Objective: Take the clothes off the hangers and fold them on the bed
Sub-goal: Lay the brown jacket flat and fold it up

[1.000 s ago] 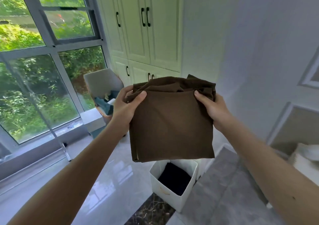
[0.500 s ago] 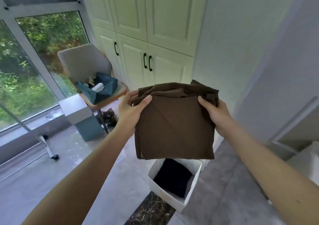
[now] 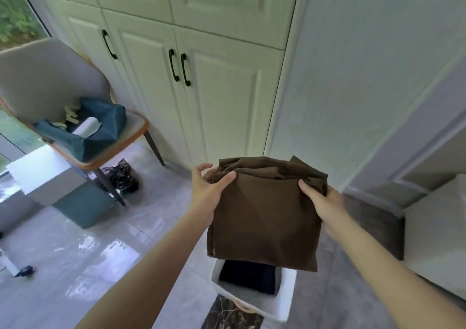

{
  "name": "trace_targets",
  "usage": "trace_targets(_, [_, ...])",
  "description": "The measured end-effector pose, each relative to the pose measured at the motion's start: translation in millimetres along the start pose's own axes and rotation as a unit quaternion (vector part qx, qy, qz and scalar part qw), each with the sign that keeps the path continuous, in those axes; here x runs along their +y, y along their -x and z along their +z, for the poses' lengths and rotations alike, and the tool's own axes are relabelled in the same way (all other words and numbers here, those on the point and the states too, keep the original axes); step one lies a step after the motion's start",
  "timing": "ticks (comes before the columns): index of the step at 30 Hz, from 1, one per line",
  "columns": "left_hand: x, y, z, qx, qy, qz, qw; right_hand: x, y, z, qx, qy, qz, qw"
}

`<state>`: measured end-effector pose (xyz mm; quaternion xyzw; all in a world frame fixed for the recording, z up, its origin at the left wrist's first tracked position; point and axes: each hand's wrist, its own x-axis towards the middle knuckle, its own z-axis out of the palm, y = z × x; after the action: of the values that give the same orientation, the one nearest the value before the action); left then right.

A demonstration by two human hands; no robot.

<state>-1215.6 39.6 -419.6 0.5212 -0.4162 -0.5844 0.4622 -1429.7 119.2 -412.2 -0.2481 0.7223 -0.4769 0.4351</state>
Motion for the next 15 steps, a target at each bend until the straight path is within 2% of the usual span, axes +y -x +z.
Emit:
trace_targets(6, [-143, -71, 26, -0.034, -0.060, -0.051, 0.996, 135, -93, 6, 0.032, -0.029, 0.073, 0.996])
trace_targets(11, [-290, -115, 25, -0.063, -0.133, -0.068, 0.987, 278, -164, 19, 0.052, -0.046, 0.129, 0.989])
trace_targets(15, [-397, -139, 17, -0.110, -0.224, -0.027, 0.968, 389, -205, 36, 0.066, -0.058, 0.187, 0.978])
